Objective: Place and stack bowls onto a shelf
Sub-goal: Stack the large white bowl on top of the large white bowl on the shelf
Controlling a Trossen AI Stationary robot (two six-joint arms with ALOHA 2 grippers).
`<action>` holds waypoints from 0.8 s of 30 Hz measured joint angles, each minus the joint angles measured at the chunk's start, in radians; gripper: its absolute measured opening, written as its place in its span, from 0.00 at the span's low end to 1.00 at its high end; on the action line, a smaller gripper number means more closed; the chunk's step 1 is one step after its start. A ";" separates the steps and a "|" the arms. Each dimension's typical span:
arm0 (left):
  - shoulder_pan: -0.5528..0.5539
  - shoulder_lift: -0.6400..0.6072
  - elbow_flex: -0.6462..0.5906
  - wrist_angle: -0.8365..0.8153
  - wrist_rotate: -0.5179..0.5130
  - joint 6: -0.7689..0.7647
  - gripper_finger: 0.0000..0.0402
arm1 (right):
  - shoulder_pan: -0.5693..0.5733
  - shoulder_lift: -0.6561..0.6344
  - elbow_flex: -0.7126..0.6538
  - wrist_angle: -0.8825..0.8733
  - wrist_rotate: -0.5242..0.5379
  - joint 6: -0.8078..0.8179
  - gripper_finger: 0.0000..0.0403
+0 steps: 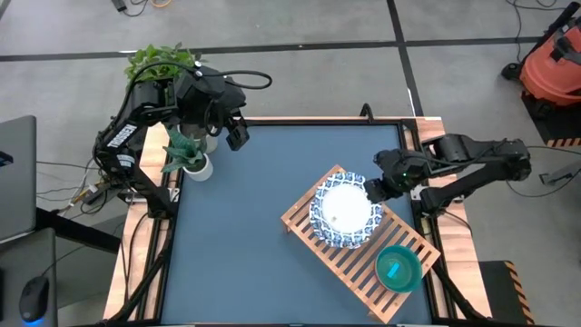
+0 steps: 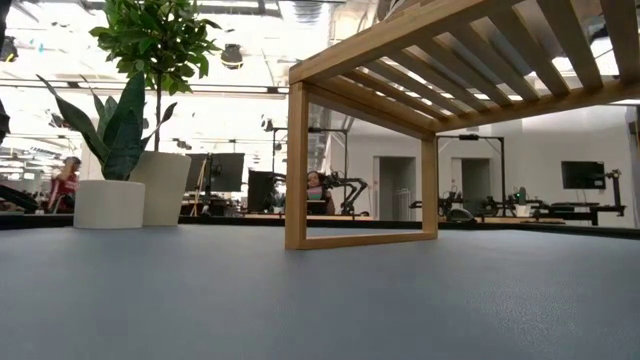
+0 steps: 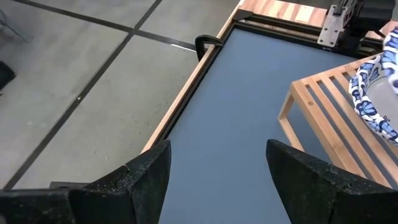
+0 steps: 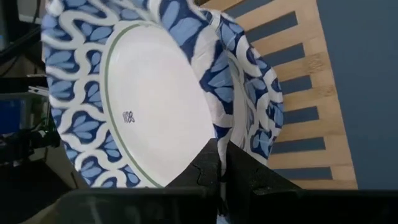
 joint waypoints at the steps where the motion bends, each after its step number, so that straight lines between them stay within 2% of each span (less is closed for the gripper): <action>1: 0.000 0.000 0.000 0.000 0.000 0.000 0.62 | -0.004 0.000 0.000 -0.001 -0.007 -0.001 0.09; 13: 0.000 0.000 0.000 -0.001 0.007 0.001 0.62 | -0.016 0.039 0.000 0.004 -0.079 -0.101 0.14; 24: 0.000 0.000 0.000 -0.004 0.008 0.001 0.62 | -0.026 0.051 0.000 0.020 -0.079 -0.147 0.34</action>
